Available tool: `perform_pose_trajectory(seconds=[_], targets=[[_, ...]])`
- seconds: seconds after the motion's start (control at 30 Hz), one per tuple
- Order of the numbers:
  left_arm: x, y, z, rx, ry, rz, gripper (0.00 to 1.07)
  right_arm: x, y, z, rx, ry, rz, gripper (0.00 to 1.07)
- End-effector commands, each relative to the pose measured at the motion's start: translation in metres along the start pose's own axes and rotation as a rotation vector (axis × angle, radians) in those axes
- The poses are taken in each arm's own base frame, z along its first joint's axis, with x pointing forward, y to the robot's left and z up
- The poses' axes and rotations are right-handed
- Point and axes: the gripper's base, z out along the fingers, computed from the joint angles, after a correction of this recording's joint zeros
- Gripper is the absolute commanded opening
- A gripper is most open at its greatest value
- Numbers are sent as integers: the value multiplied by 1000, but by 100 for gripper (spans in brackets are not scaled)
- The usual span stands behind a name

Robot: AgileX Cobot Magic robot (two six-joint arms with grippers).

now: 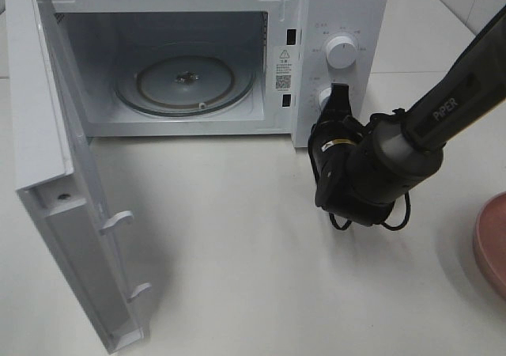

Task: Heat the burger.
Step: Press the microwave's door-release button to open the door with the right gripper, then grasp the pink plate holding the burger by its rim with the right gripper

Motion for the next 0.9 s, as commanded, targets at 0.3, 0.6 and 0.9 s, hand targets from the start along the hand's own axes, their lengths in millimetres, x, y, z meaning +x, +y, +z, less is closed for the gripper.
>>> perform_pose_trajectory(seconds=[0.3, 0.6, 0.9], targets=[[1, -1, -3, 3, -33, -3, 100, 0, 26, -11, -91, 42, 29, 0], [1, -1, -3, 3, -33, -3, 100, -9, 15, -29, 67, 84, -8, 0], [1, -1, -3, 3, -33, -2, 100, -20, 10, -50, 157, 136, -157, 0]])
